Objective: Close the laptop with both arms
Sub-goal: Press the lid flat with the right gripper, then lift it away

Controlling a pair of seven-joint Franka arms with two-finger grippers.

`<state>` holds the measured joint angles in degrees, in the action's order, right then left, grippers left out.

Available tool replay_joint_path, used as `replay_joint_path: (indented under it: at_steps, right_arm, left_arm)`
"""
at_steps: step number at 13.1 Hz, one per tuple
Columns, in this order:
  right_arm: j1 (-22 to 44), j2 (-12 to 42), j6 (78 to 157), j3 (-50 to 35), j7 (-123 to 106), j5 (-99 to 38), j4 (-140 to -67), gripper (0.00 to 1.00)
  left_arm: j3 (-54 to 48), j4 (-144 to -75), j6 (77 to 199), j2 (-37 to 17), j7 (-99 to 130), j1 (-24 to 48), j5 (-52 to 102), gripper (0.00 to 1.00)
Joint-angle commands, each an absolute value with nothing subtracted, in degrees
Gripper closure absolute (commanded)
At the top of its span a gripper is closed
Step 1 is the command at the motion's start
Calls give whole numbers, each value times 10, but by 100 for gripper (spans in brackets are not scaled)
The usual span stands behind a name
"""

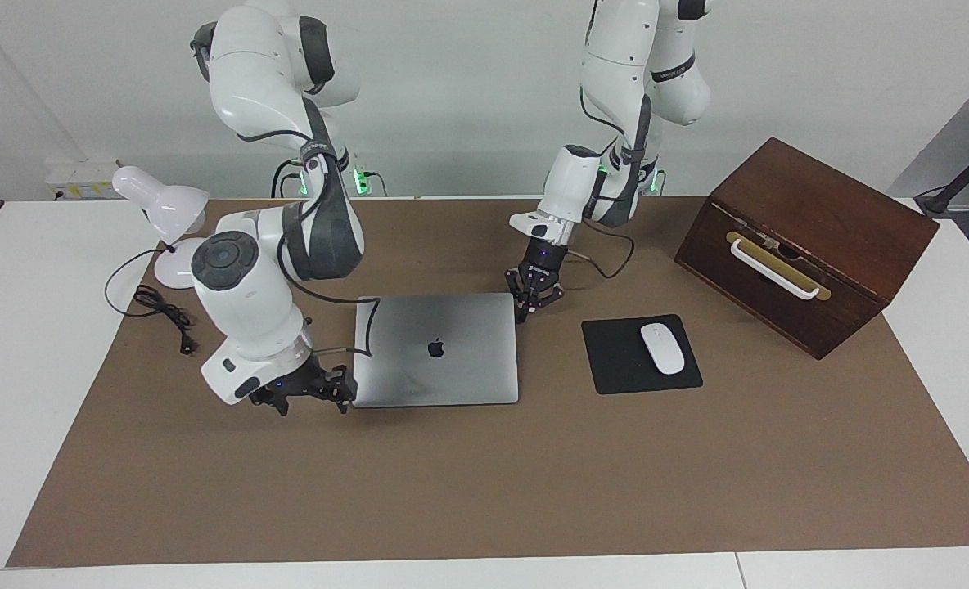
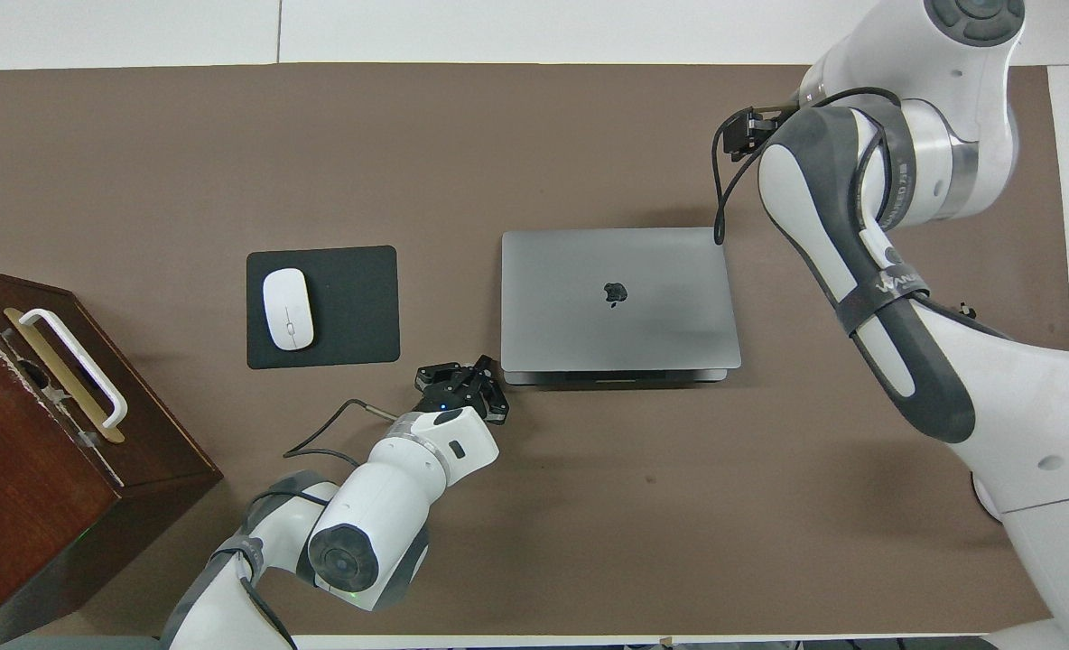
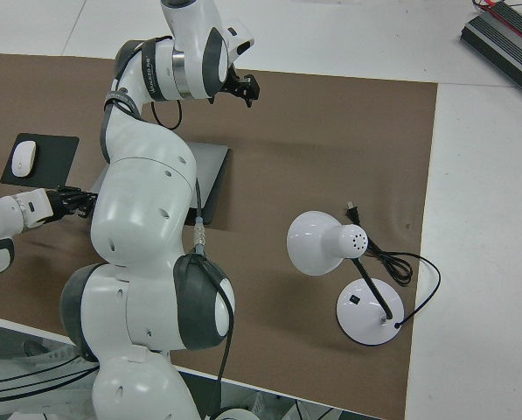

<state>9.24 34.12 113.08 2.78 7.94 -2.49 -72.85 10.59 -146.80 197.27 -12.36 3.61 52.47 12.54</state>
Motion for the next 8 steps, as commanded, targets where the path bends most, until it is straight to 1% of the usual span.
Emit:
replay_joint_path:
  at_steps: [1,3,5,7,8]
  right_arm:
    - [66,319,1146,20,63,-15,-744,0]
    - [69,308,1141,21,63,-12,-744,0]
    - [71,297,1129,21,63,10,-744,0]
    - [69,287,1110,23,64,21,-743,0]
    - [68,277,1100,23,64,29,-742,0]
  left_arm:
    - [105,-1489,1821,0,35,497,131,100]
    - [106,-1484,1693,72,27,466,131,100]
    - [106,-1468,1592,125,15,434,131,100]
    - [106,-1419,1453,167,15,394,124,100]
    - [105,-1381,1380,176,15,371,113,100]
